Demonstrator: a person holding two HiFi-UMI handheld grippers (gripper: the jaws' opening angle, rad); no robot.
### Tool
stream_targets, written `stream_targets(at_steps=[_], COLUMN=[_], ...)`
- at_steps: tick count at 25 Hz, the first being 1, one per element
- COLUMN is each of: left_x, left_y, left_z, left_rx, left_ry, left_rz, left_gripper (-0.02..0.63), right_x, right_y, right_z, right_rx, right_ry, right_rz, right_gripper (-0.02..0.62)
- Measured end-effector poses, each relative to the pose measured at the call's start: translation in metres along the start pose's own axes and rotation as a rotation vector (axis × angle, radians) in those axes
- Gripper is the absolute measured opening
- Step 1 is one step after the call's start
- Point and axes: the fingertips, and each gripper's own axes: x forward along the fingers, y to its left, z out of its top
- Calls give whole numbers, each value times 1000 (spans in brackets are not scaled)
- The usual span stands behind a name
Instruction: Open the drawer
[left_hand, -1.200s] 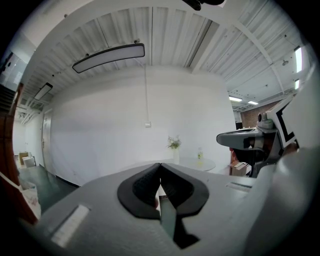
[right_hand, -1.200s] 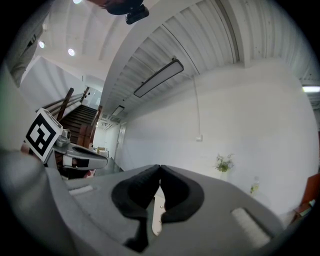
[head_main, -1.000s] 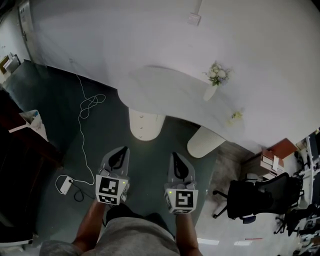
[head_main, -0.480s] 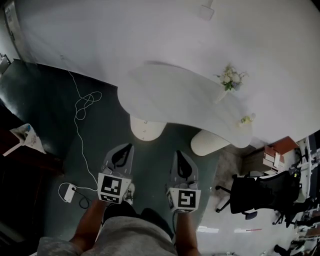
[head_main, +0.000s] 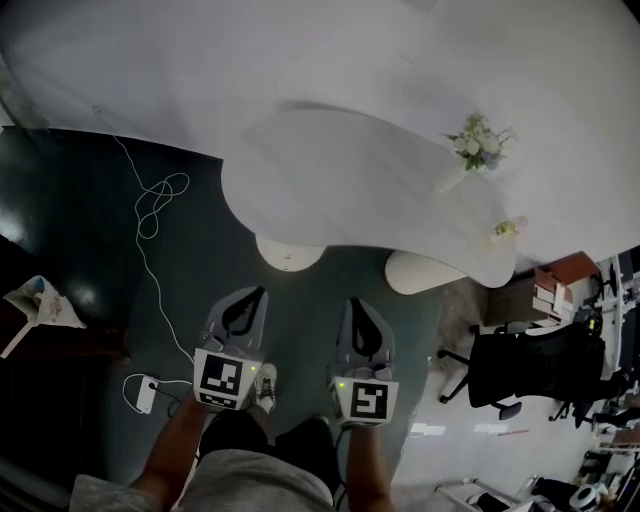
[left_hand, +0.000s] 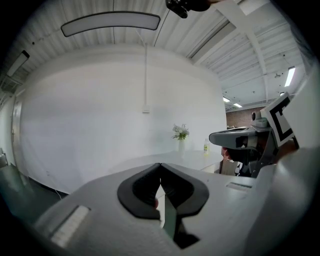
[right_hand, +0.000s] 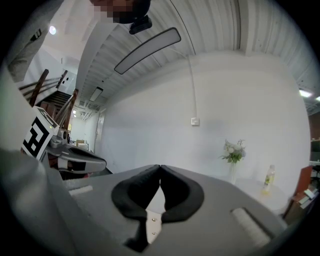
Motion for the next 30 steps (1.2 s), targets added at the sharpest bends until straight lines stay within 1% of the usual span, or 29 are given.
stream_targets(at_steps=[6,11,16,21,25,30], left_x=[35,62,93,120,142,167], left_y=[9,7,6,0,-5,-13], left_z=[-28,-65,-109,-163,-205,-260], left_rx=[-8,-14,-23,-38,-39,-36], left_ry=[20,65,63,84,83,105], left_rz=[-18,-19,1,24,41,52], left_gripper=[11,11,11,11,11,11], right_x=[34,61,88,105,119,139], right_y=[-5,-7,-9,-14,-26,-31], right_z=[-34,-72,-116,-174,-233,-303], right_rx=[29,38,35,34,57,53], right_ry=[20,25,21,42,74,105], right_rz=[-6,18,40,63,49,68], right_gripper=[3,3,3,3,3,3])
